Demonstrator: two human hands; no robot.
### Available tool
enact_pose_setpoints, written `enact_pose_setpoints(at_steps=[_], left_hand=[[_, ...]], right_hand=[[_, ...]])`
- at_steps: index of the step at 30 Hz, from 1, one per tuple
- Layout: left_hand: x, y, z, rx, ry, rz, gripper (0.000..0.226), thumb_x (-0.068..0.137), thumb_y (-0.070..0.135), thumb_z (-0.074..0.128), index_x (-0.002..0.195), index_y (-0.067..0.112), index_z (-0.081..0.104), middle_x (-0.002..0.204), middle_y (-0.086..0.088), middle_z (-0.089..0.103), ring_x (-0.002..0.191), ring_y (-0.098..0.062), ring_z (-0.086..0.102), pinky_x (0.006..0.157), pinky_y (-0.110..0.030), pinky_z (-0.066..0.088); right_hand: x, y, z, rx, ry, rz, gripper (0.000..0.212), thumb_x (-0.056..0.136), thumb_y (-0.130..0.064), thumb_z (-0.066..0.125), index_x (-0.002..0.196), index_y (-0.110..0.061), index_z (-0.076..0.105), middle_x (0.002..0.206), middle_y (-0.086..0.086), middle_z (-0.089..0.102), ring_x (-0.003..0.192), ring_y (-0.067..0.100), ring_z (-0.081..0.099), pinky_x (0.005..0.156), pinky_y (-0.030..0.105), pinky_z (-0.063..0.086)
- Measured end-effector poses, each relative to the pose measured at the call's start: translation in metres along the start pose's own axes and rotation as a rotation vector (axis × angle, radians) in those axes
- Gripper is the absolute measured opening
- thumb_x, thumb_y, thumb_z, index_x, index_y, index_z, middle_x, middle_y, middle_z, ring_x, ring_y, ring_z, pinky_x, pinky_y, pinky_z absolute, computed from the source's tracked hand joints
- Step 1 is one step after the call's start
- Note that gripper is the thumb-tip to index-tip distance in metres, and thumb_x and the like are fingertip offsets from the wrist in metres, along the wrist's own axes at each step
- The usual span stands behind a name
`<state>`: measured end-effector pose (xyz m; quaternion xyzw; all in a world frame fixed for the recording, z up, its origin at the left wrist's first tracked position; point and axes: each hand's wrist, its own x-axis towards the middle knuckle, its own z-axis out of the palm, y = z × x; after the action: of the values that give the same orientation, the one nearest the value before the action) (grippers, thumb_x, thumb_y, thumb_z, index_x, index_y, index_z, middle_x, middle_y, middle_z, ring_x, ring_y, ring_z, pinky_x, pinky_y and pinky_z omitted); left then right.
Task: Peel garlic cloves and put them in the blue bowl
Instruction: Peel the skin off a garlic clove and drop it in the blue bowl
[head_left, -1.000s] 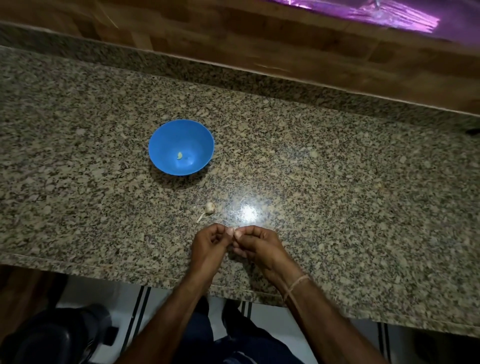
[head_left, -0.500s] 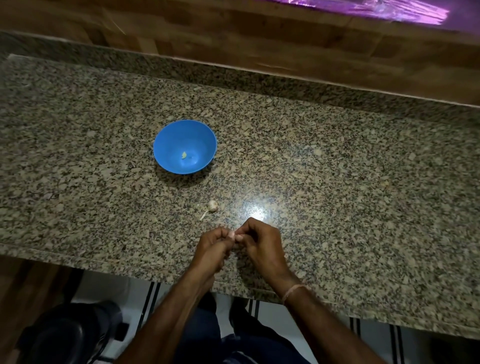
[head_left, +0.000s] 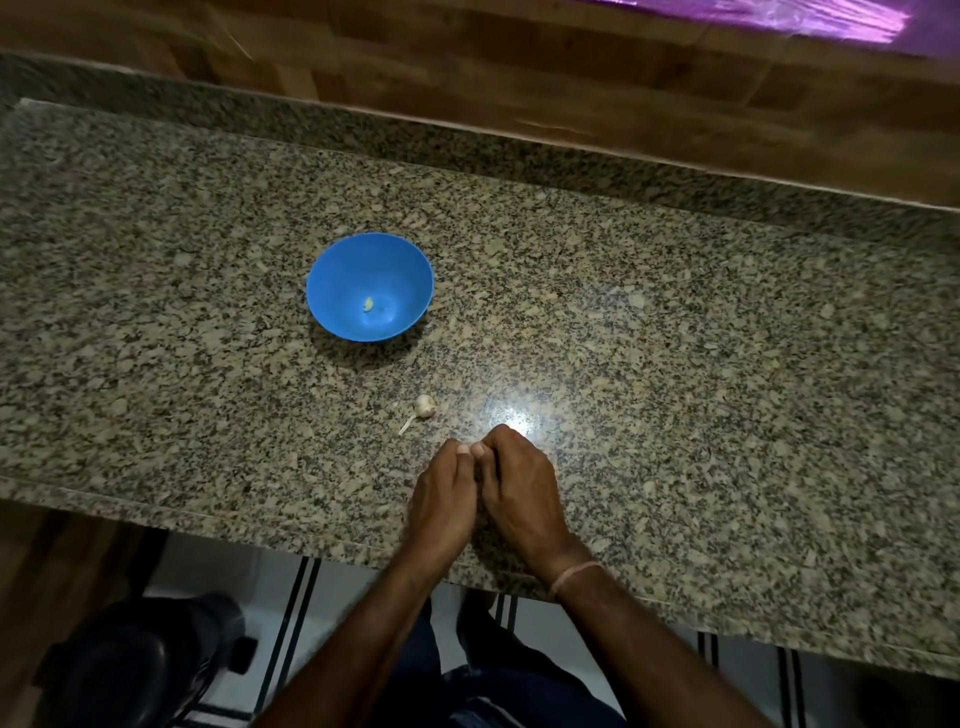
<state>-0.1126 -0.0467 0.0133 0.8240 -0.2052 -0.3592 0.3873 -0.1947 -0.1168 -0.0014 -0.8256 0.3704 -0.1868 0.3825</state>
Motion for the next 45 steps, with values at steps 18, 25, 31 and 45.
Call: enact_pose_setpoints(at_steps=[18, 25, 31, 45], left_hand=[[0.010, 0.005, -0.011, -0.220, -0.138, -0.119, 0.042, 0.111, 0.030, 0.038, 0.076, 0.015, 0.055, 0.063, 0.001, 0.055, 0.056, -0.017, 0.049, 0.051, -0.032, 0.037], [0.010, 0.000, -0.013, 0.255, -0.008, 0.313, 0.027, 0.111, 0.031, 0.039, 0.089, 0.020, 0.050, 0.073, 0.002, 0.055, 0.065, -0.018, 0.051, 0.056, -0.032, 0.036], [0.014, 0.004, -0.014, -0.365, -0.257, -0.270, 0.042, 0.110, 0.035, 0.043, 0.072, 0.019, 0.049, 0.056, 0.004, 0.044, 0.047, -0.012, 0.037, 0.044, -0.023, 0.029], [0.010, -0.009, -0.018, -0.017, 0.094, 0.221, 0.007, 0.098, 0.023, 0.068, 0.095, 0.029, 0.069, 0.086, 0.015, 0.072, 0.080, 0.000, 0.068, 0.069, -0.027, 0.056]], right_hand=[[0.007, -0.005, -0.008, 0.026, -0.070, 0.040, 0.033, 0.109, -0.023, 0.047, 0.076, -0.017, 0.046, 0.064, -0.008, 0.043, 0.058, 0.008, 0.038, 0.056, 0.026, 0.029], [0.020, -0.007, -0.011, 0.371, -0.223, 0.502, 0.040, 0.108, -0.025, 0.049, 0.068, -0.020, 0.049, 0.065, -0.006, 0.048, 0.060, 0.008, 0.041, 0.053, 0.017, 0.034], [0.008, -0.001, -0.004, 0.113, -0.119, 0.177, 0.035, 0.109, -0.023, 0.050, 0.075, -0.015, 0.053, 0.064, -0.001, 0.055, 0.055, 0.009, 0.044, 0.053, 0.023, 0.032], [0.020, -0.002, -0.004, 0.414, -0.201, 0.520, 0.039, 0.104, -0.025, 0.054, 0.066, -0.020, 0.054, 0.062, -0.009, 0.052, 0.058, 0.005, 0.047, 0.061, 0.026, 0.040]])
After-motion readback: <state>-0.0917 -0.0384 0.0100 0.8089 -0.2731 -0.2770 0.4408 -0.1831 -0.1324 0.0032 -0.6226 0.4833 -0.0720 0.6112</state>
